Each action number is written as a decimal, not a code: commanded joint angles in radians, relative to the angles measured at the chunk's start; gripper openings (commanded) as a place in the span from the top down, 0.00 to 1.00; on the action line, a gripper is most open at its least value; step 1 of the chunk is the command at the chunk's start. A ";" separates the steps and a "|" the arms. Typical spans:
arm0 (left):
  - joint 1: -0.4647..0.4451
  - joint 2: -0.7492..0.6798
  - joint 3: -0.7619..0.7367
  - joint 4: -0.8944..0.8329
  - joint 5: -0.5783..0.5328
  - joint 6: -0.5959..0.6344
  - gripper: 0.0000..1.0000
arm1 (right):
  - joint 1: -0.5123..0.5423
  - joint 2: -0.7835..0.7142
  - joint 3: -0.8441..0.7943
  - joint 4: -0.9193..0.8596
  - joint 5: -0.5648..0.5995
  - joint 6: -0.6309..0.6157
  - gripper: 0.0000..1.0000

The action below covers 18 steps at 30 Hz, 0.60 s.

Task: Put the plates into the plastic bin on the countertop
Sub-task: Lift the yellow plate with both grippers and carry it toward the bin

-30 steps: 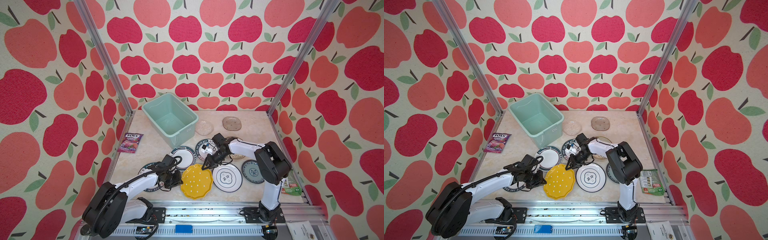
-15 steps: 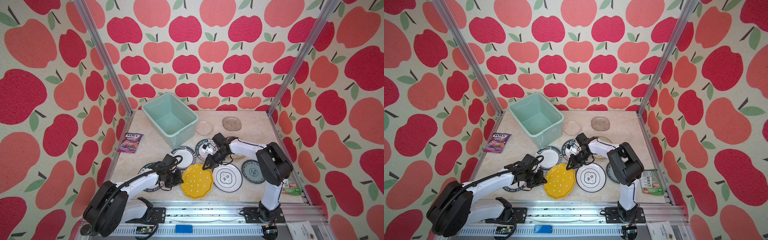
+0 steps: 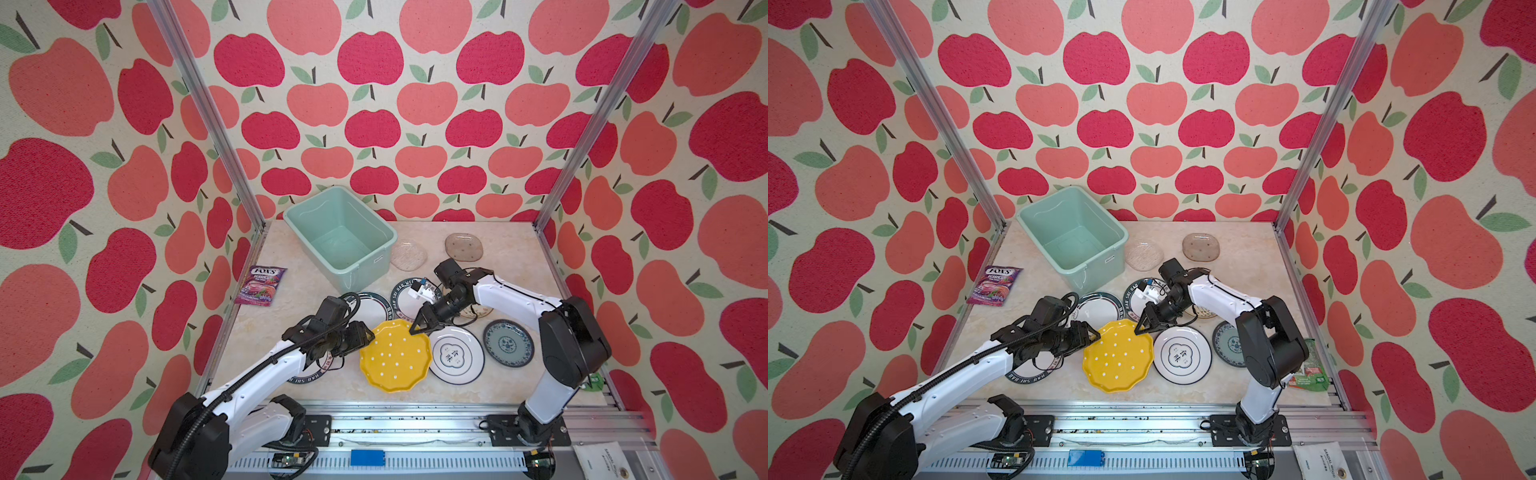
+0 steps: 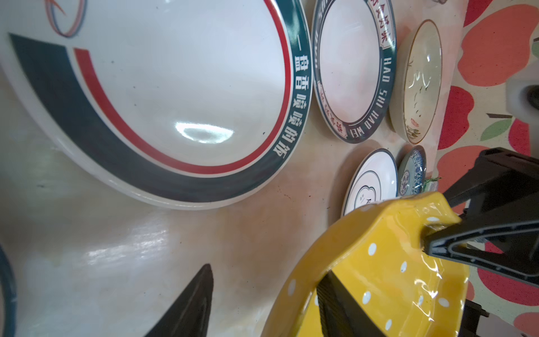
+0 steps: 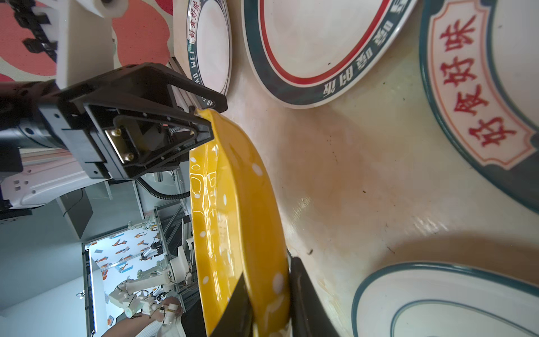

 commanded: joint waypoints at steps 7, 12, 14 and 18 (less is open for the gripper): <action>0.101 -0.087 0.176 -0.156 0.004 0.079 0.32 | -0.129 -0.172 0.079 -0.048 -0.150 0.053 1.00; 0.155 -0.043 0.293 -0.124 0.109 0.105 0.29 | -0.189 -0.212 0.126 0.005 -0.110 0.134 1.00; 0.158 -0.004 0.343 -0.104 0.160 0.114 0.28 | -0.206 -0.222 0.150 0.028 -0.082 0.173 1.00; 0.157 0.082 0.406 -0.033 0.264 0.097 0.24 | -0.225 -0.231 0.194 0.088 -0.049 0.265 1.00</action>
